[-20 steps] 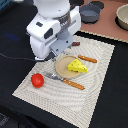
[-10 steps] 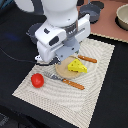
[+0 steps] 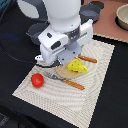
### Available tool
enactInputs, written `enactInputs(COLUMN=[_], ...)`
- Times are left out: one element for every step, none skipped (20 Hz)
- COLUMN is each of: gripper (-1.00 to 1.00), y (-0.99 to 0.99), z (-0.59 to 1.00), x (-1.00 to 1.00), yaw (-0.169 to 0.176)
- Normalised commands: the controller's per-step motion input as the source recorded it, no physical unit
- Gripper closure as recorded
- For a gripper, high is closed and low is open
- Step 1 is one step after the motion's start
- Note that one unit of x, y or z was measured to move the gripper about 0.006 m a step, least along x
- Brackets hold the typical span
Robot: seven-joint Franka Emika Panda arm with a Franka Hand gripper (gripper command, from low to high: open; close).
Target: Interact with the objects in diverse but meaningful ways.
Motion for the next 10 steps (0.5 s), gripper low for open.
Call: enactInputs(gripper=[-1.0,-1.0,-1.0,-1.0,-1.0,-1.0,-1.0,-1.0,-1.0,-1.0], y=[0.1,0.08,0.05,0.04,0.05,0.06,0.08,0.09,0.1,0.12], z=[0.06,0.05,0.05,0.01,0.01,0.02,0.04,0.05,0.07,0.08], x=[0.75,0.72,0.71,0.66,0.67,0.67,0.71,0.73,0.75,0.76], yaw=[-0.071,-0.081,-0.086,-0.086,-0.085,-0.085,-0.088,-0.09,-0.09,-0.091])
